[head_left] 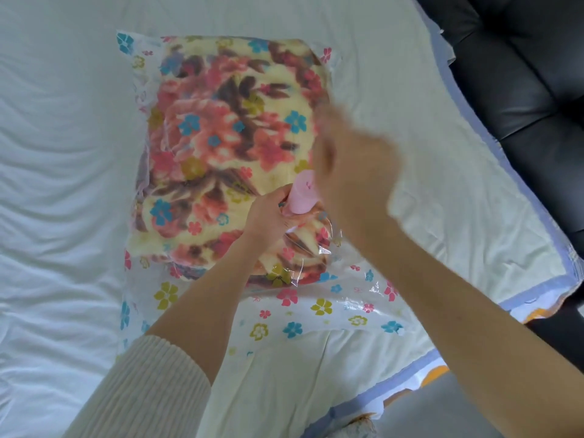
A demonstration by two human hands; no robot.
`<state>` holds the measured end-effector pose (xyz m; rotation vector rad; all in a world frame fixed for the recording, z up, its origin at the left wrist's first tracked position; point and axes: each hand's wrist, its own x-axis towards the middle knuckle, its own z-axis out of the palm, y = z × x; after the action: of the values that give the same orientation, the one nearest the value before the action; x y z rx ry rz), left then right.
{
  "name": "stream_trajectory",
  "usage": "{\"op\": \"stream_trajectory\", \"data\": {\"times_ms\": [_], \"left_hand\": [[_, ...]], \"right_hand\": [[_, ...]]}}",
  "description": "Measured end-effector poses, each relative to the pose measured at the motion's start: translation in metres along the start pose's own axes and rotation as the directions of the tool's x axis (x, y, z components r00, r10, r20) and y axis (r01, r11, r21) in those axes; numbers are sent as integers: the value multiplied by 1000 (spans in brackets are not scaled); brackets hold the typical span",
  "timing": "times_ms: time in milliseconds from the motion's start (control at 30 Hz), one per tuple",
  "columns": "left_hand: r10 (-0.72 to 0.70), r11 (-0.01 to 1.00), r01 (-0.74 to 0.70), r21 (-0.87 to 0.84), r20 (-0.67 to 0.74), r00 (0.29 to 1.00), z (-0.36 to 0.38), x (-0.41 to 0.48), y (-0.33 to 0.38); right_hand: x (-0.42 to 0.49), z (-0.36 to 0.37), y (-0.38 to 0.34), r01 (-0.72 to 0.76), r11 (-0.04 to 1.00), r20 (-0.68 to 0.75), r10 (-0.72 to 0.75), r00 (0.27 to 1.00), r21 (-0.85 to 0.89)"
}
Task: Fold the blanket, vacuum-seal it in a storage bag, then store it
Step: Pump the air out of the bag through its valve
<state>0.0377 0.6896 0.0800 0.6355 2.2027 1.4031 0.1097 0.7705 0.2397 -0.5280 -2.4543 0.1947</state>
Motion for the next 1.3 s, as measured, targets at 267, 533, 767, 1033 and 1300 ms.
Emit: {"op": "stream_trajectory", "data": {"times_ms": [267, 533, 767, 1033, 1300], "left_hand": [[-21, 999, 21, -24, 10, 1000, 0, 2, -1], [6, 1000, -6, -9, -10, 1000, -1, -1, 0], [9, 1000, -9, -4, -1, 1000, 0, -5, 7], [31, 999, -30, 34, -26, 999, 1, -6, 8], [-2, 1000, 2, 4, -1, 1000, -1, -4, 8]], "right_hand": [[27, -34, 1, -65, 997, -158, 72, 985, 50], [24, -30, -1, -5, 1000, -1, 5, 1000, 19], [-7, 14, 9, 2, 998, 138, 6, 990, -57], [-7, -6, -3, -79, 995, 85, 73, 994, 68], [21, -40, -3, -24, 999, -147, 31, 989, 46]]}}
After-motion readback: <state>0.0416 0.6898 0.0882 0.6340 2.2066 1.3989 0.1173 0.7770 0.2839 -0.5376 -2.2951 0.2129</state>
